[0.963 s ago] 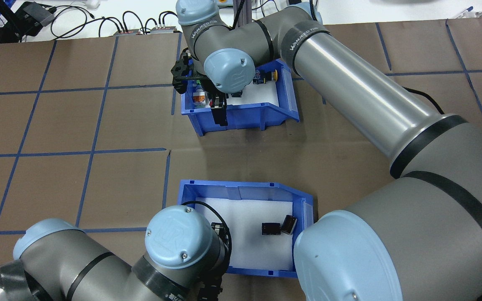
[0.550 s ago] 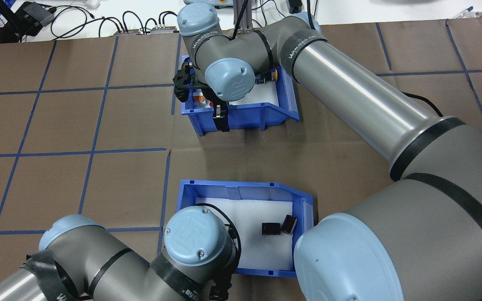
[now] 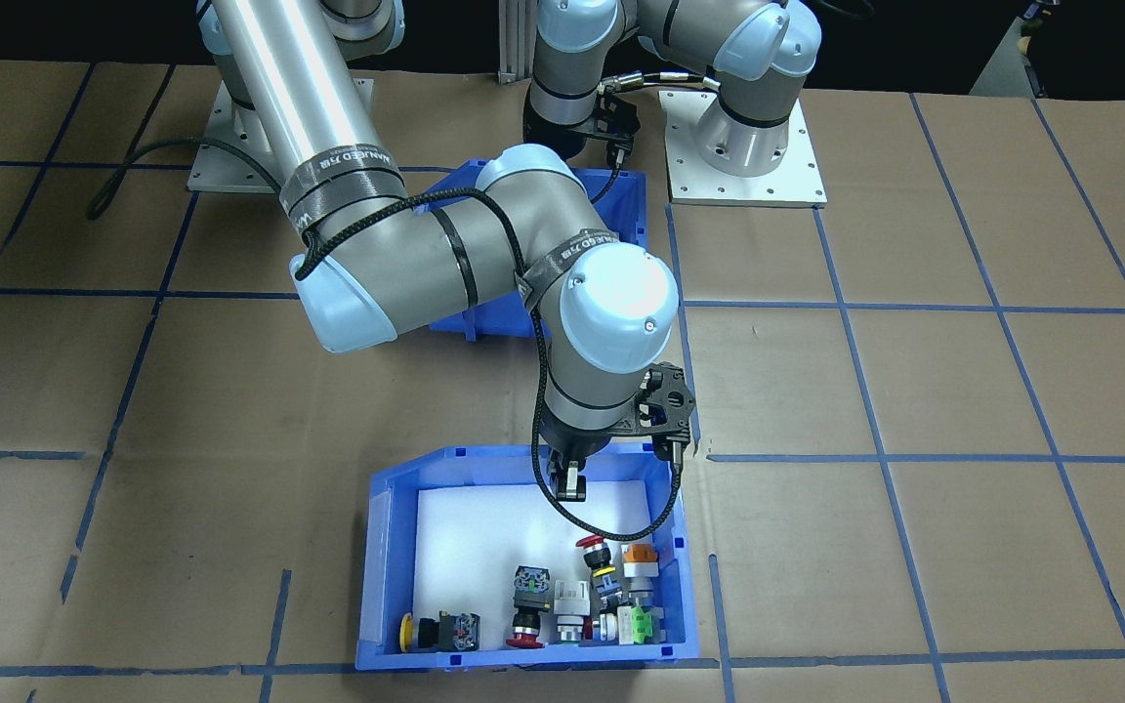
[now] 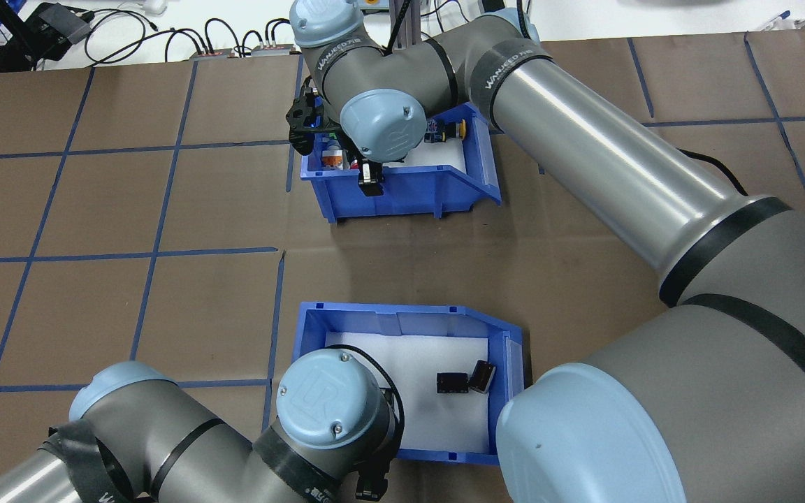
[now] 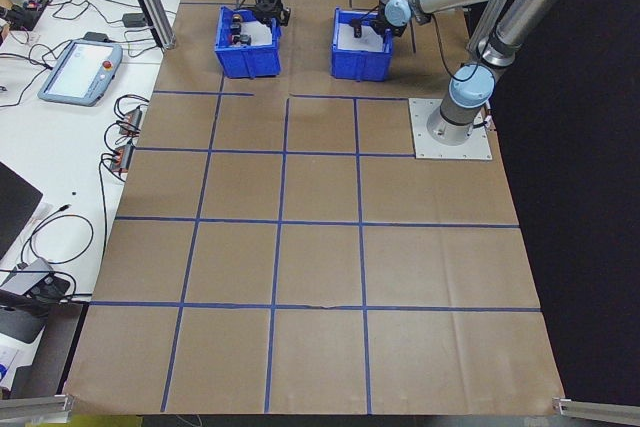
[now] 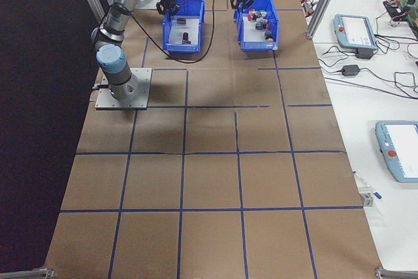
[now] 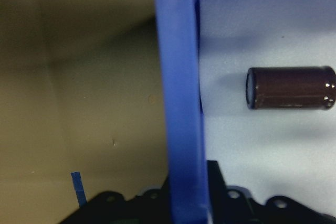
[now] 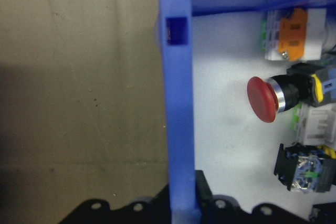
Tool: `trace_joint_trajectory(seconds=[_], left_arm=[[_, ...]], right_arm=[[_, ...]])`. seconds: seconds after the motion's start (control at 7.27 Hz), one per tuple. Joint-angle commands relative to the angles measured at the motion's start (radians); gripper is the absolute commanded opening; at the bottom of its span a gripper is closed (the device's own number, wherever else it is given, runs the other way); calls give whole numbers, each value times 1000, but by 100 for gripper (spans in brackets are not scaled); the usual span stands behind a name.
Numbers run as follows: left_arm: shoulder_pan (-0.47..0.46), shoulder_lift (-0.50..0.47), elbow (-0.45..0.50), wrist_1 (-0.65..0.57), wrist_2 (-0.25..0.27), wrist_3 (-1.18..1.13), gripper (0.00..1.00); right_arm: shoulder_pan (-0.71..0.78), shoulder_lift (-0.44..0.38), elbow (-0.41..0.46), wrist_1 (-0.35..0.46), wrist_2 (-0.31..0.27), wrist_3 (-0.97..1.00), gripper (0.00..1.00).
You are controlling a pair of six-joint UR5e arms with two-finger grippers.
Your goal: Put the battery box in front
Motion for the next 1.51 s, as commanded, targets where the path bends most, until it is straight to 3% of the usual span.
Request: trace_joint_trajectory(seconds=[0.0,0.14,0.28,0.69,0.96,1.1,1.38], left_arm=[[5,33,2,-6,13,25,0],[18,73,9,-17,19,28,0],[67,101,6,-23,58,103,0],[332,138,42,-55,70,329,0],[457,69,120,-73,67,414,0],[466,14,177,-73,68,418,0],[466,-171,382,-84,65,412,0]], right_arm=[[-26,-37,-26,-10,-23,-2,6],[-52,-50,-19,-2,-79,-2,6],[-98,-54,-17,7,-96,-16,6],[-240,-57,12,10,-153,-163,6],[-342,-102,39,12,-152,-320,6],[-395,-147,85,9,-146,-399,6],[-503,-257,208,-7,-132,-536,6]])
